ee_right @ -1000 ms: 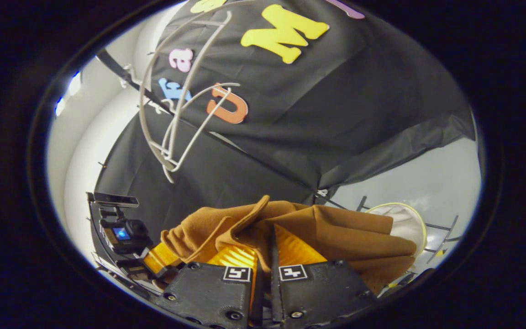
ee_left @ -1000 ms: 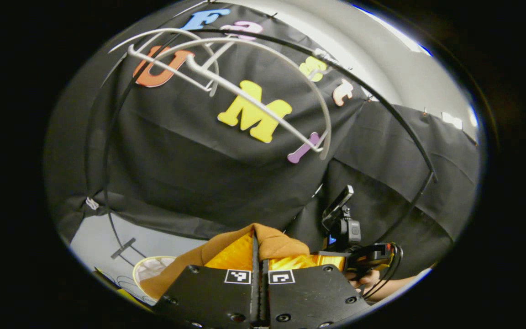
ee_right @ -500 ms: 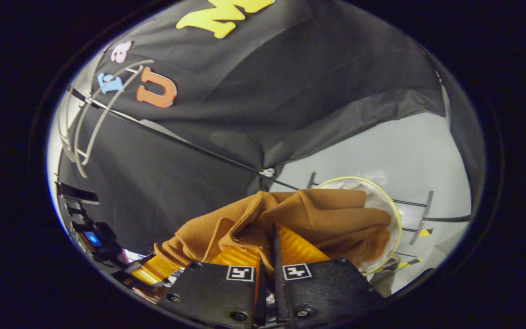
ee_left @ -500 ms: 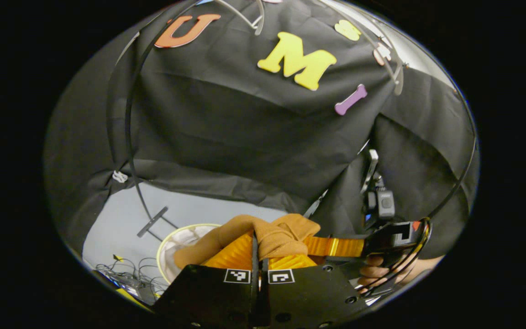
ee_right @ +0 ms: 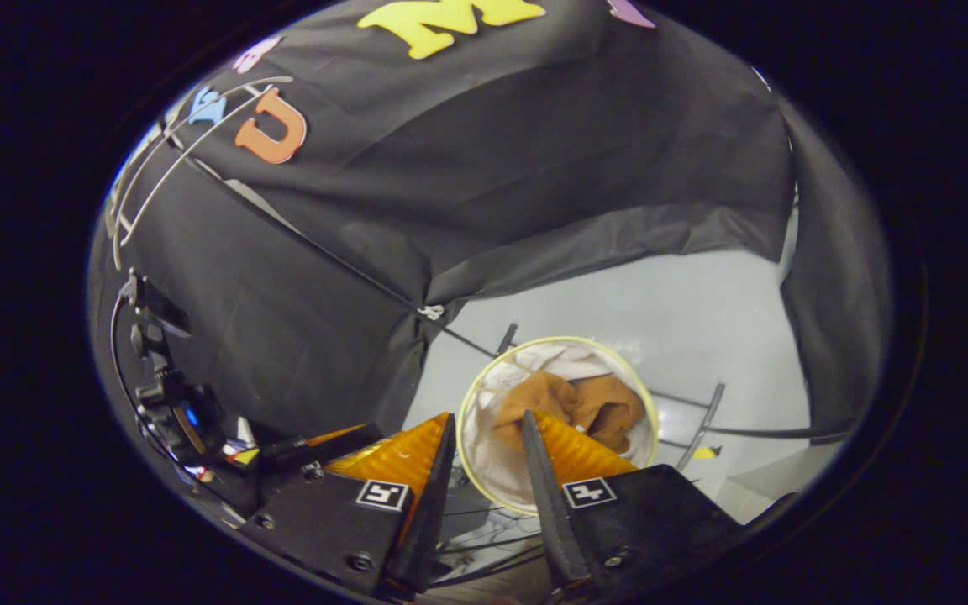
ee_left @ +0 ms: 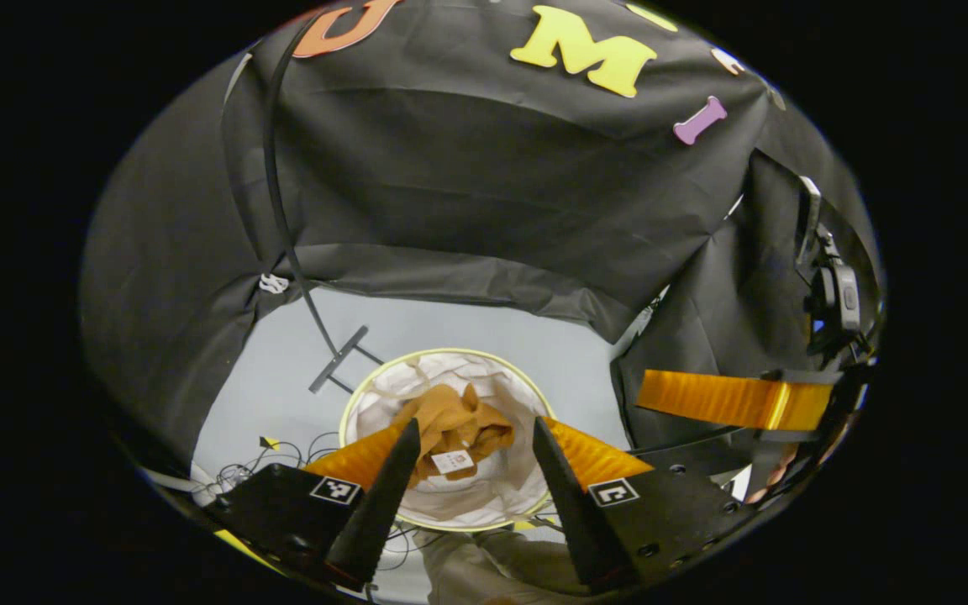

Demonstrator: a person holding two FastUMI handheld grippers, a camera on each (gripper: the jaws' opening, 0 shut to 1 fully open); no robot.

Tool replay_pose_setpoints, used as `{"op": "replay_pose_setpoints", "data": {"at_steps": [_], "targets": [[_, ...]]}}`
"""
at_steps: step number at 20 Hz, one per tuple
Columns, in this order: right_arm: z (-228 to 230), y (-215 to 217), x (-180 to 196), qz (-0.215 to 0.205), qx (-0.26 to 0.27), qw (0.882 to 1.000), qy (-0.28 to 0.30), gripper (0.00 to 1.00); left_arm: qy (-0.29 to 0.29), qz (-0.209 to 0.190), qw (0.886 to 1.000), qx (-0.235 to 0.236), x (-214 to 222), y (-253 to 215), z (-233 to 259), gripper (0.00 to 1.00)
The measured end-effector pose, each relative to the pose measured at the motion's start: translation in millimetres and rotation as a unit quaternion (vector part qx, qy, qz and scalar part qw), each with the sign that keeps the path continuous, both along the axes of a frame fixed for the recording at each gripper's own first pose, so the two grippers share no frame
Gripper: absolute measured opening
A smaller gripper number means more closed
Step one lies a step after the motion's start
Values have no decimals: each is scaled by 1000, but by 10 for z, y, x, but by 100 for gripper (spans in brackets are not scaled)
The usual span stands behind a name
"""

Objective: Grasp the clothes on the hanger with both hands and then place them into the laundry hamper below.

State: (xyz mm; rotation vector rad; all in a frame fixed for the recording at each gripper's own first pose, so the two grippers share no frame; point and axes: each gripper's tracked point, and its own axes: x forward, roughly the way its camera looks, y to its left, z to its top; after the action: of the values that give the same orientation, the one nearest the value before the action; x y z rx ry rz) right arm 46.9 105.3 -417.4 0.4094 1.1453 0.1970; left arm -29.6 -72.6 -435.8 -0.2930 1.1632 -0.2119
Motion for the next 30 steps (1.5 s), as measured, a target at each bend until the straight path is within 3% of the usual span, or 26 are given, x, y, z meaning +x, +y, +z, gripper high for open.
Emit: {"op": "replay_pose_setpoints", "data": {"at_steps": [1,4,6,7,8,17,18,20,22,25,26,29,30], "targets": [[44,-52,-12,-1,-14,1000,-13,57,-4,5,1000,4,11,40,33,85],[395,-231,-84,-9,-43,997,-56,71,-26,13,999,26,51,181,217,95],[596,-318,-108,-11,-60,995,-84,76,-41,20,998,40,68,250,366,95],[711,-356,-100,-8,-66,993,-101,76,-51,25,997,44,75,268,477,100],[802,-390,-93,-5,-76,991,-115,77,-61,30,996,49,85,283,584,96],[1795,-506,-203,34,-120,961,-248,76,-188,90,975,81,139,443,1860,100],[1843,-519,-239,37,-122,959,-255,77,-195,94,973,84,111,437,1924,96],[1833,-539,-255,40,-126,957,-258,77,-208,99,969,89,36,406,2045,100],[1822,-531,-254,38,-123,958,-255,77,-214,97,967,94,-31,360,2121,96],[1825,-536,-237,31,-122,958,-259,77,-220,93,965,104,-128,334,2151,100],[1826,-531,-232,30,-122,957,-263,77,-222,93,965,108,-153,335,2139,96],[1830,-543,-193,21,-124,955,-268,77,-231,90,961,121,-177,301,2161,100],[1829,-533,-192,18,-122,955,-271,77,-237,88,959,126,-163,268,2183,96]]}}
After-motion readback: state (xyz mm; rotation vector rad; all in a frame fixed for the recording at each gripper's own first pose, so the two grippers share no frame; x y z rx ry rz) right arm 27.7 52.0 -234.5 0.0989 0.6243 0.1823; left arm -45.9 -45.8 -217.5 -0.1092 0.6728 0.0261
